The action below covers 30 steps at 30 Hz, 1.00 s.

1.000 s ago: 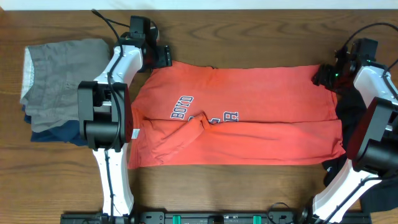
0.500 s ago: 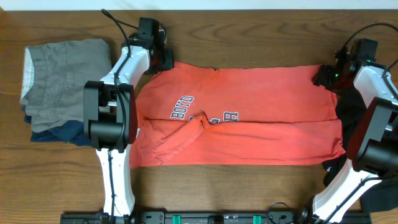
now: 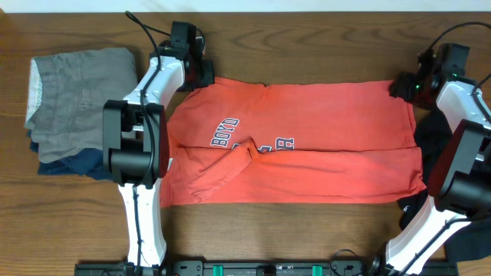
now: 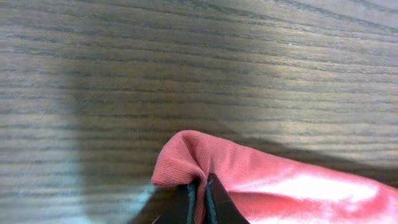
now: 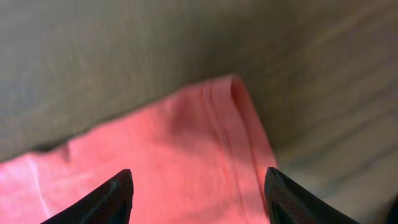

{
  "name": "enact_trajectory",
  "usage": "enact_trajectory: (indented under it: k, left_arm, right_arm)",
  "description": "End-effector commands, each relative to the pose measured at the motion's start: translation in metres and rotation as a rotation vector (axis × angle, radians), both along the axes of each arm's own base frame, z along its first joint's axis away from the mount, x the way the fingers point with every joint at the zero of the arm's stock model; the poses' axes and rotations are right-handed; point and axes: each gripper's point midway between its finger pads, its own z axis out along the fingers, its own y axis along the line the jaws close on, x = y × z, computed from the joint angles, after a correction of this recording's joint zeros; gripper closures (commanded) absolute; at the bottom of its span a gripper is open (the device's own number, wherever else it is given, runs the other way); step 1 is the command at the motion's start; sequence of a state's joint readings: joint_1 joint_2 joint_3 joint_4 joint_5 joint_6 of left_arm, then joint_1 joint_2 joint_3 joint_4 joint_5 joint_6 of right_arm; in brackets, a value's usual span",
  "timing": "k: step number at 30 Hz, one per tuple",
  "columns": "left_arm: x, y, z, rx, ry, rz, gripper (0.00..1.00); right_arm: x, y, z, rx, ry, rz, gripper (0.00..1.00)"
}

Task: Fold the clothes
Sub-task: 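Grasp the shirt's top-left and top-right corners with both grippers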

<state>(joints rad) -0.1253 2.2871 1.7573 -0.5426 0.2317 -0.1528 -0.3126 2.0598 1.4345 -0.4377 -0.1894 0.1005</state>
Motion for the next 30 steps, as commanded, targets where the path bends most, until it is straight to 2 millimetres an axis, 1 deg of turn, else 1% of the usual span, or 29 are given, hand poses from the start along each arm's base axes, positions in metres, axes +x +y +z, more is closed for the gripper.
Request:
enact_trajectory:
  k: [1,5,7,10,15,19,21,22,23,25,27,30]
  left_arm:
    - [0.002,0.004,0.038,0.003,-0.06,0.0,0.94]
    - [-0.008,0.005,0.035,0.003,-0.015,0.013,0.94]
    - [-0.014,0.006,0.033,0.004,0.01,0.017,0.94]
    - [-0.019,0.006,0.031,0.007,0.033,0.017,0.94]
    - [-0.024,0.007,0.029,0.006,0.058,0.028,0.94]
    - [-0.025,0.009,0.028,0.007,0.064,0.031,0.94]
    - [-0.025,0.009,0.028,0.007,0.063,0.032,0.94]
    - [-0.025,0.009,0.028,0.007,0.063,0.032,0.94]
    - [-0.025,0.009,0.028,0.007,0.063,0.032,0.94]
    - [-0.024,0.011,0.028,0.007,0.062,0.035,0.94]
    - [-0.024,0.014,0.028,0.006,0.063,0.041,0.94]
    - [-0.024,0.021,0.031,0.005,0.062,0.057,0.94]
  right_arm:
    - [0.016,0.0,0.021,-0.031,-0.077,0.017,0.33]
    - [0.028,0.0,0.018,-0.043,-0.115,0.022,0.31]
    - [0.033,0.0,0.012,-0.045,-0.124,0.025,0.31]
    - [0.039,0.002,-0.004,-0.046,-0.128,0.032,0.32]
    - [0.043,0.001,-0.03,-0.042,-0.112,0.033,0.33]
    - [0.043,0.0,-0.043,-0.044,-0.098,0.029,0.33]
    - [0.044,0.0,-0.045,-0.044,-0.1,0.029,0.34]
    - [0.044,0.0,-0.047,-0.044,-0.1,0.029,0.36]
    - [0.044,0.0,-0.048,-0.043,-0.1,0.029,0.43]
    - [0.043,0.0,-0.05,-0.041,-0.093,0.03,0.66]
    - [0.041,0.001,-0.052,-0.037,-0.081,0.03,0.99]
    - [0.037,0.002,-0.054,-0.031,-0.062,0.029,0.99]
